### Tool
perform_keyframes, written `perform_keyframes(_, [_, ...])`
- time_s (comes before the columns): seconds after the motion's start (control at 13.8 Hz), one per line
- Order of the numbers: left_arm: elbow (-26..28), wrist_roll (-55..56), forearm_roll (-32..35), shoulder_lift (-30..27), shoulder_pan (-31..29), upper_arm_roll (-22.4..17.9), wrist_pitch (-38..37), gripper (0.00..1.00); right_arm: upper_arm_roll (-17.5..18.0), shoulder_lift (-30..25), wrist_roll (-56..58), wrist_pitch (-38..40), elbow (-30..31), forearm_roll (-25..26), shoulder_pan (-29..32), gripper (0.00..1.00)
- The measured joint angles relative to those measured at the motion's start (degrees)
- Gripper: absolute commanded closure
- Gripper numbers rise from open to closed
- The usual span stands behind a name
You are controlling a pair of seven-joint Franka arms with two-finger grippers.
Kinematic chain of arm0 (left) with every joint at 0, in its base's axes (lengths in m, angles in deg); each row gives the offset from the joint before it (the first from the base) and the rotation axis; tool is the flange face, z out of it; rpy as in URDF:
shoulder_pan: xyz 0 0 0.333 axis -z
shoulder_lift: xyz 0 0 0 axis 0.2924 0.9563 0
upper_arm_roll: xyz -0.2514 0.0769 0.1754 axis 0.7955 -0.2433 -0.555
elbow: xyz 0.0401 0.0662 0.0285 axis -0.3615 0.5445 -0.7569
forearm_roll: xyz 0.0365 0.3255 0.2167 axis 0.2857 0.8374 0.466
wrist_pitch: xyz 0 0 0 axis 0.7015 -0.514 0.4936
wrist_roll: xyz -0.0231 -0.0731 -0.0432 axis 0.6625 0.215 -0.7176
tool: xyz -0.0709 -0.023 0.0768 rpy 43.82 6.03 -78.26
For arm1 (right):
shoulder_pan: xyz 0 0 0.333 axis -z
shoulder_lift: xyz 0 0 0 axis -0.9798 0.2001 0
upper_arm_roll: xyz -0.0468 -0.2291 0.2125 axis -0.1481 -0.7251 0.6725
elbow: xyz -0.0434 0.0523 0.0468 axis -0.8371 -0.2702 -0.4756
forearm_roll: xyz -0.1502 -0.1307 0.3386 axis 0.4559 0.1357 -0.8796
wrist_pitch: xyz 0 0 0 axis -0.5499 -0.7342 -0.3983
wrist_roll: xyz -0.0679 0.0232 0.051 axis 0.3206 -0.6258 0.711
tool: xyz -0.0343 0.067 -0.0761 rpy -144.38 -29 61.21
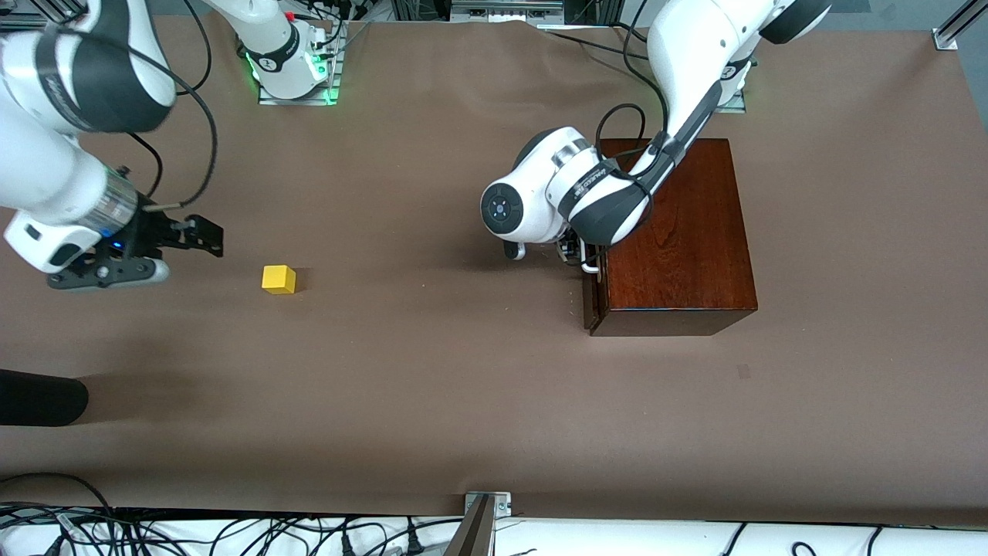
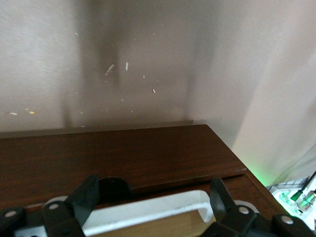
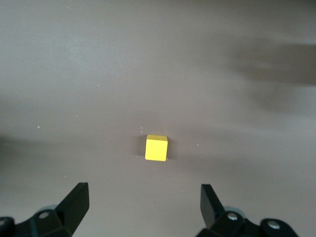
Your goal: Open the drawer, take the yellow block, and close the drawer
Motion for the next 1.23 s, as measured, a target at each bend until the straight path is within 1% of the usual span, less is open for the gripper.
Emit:
perform_keyframes(0.22, [-3.0, 0.2, 0.0, -5.0, -0.6, 0.0, 0.1, 0.0, 0.0, -2.3, 0.0, 2.4, -1.1, 0.0, 0.0, 0.0])
perform_keyframes(0.43, [-6.3, 0.2, 0.1, -11.5, -2.9, -0.4, -0.6, 0.0, -0.1, -4.2, 0.0, 3.7, -1.1, 0.0, 0.0, 0.0])
perform_keyframes(0.58, [-7.5, 0.2, 0.1, -14.8, -6.1, -0.7, -0.6, 0.0, -0.4, -4.2, 0.0, 3.8, -1.1, 0.0, 0.1, 0.0])
perform_keyframes(0.72, [-11.0, 0.2, -0.1, -15.9, -11.3, -1.1, -0.6, 0.0, -0.5, -4.1, 0.0, 3.7, -1.0, 0.0, 0.1, 0.0])
perform_keyframes(0.87, [-13.5, 1.3, -3.3, -16.1, -16.8, -2.0, -0.5, 0.0, -0.5, -4.1, 0.3, 3.5, -1.3, 0.1, 0.1, 0.0])
perform_keyframes(1.01, [-12.7, 7.5, -8.2, -17.7, -18.9, -5.7, -0.6, 0.0, -0.5, -4.1, 0.4, 3.5, -2.3, 0.7, 0.1, 0.0])
perform_keyframes(1.09, [-10.7, 12.3, -10.6, -19.4, -18.9, -8.1, -0.4, 0.0, -0.5, -4.1, 0.4, 3.5, -2.9, 1.0, 0.1, 0.0])
perform_keyframes(1.16, [-7.5, 17.1, -13.3, -21.9, -18.9, -10.3, -0.1, 0.0, -0.5, -4.1, 0.4, 3.5, -3.3, 1.1, 0.1, 0.0])
perform_keyframes(1.23, [-3.2, 21.8, -16.1, -25.1, -19.0, -12.5, 0.1, 0.0, -0.5, -4.1, 0.4, 3.5, -3.6, 1.1, 0.1, 0.0])
